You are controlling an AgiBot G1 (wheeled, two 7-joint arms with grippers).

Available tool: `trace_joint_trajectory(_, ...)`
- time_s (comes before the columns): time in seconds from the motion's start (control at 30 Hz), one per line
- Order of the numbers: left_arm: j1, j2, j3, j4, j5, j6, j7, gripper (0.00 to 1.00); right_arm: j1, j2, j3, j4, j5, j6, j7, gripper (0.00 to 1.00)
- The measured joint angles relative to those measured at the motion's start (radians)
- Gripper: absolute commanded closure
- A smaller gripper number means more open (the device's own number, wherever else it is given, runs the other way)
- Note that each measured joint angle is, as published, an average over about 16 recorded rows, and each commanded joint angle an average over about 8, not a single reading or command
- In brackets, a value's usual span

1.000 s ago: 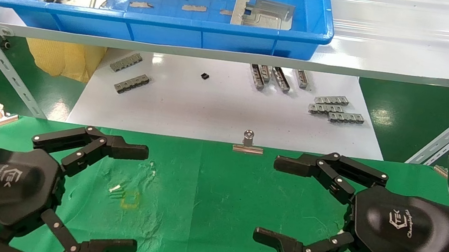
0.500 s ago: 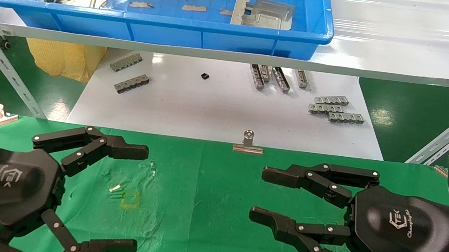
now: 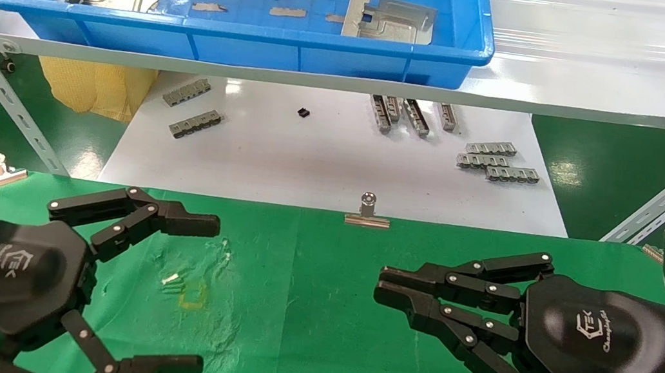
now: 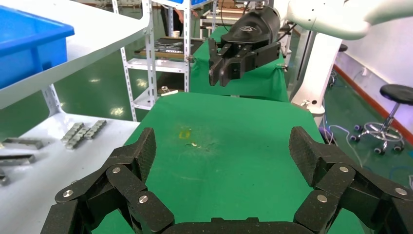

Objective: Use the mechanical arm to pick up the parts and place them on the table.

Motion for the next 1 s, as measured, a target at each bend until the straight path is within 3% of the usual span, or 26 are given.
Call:
trace_joint_trajectory(0.17, -0.156, 0.06, 0.028, 0.099, 0.084, -0.028, 0.0, 0.0, 0.0, 0.0, 0.0, 0.0, 0.0, 0.0, 0.0, 1.0)
trace_joint_trajectory(0.33, -0.378, 0.171, 0.073, 0.303, 0.218, -0.113, 0.021, 0.0, 0.0, 0.0, 0.0, 0.0, 0.0, 0.0, 0.0, 1.0)
trace_joint_trajectory(0.6, -0.699, 0.407, 0.153, 0.745, 0.44, -0.373, 0.083, 0.0, 0.0, 0.0, 0.0, 0.0, 0.0, 0.0, 0.0, 1.0)
trace_joint_trajectory(0.8, -0.834, 0.558, 0.196, 1.018, 0.548, -0.596, 0.113, 0.02, 0.0, 0.0, 0.0, 0.0, 0.0, 0.0, 0.0, 1.0)
trace_joint_trajectory(0.87, -0.86, 0.595, 0.208, 1.084, 0.571, -0.652, 0.113, 0.25, 0.0, 0.0, 0.0, 0.0, 0.0, 0.0, 0.0, 1.0)
trace_joint_trajectory(0.93, -0.879, 0.625, 0.219, 1.138, 0.591, -0.699, 0.11, 0.5, 0.0, 0.0, 0.0, 0.0, 0.0, 0.0, 0.0, 0.9)
trace_joint_trajectory(1.0, -0.893, 0.649, 0.229, 1.18, 0.607, -0.735, 0.104, 0.75, 0.0, 0.0, 0.0, 0.0, 0.0, 0.0, 0.0, 0.65)
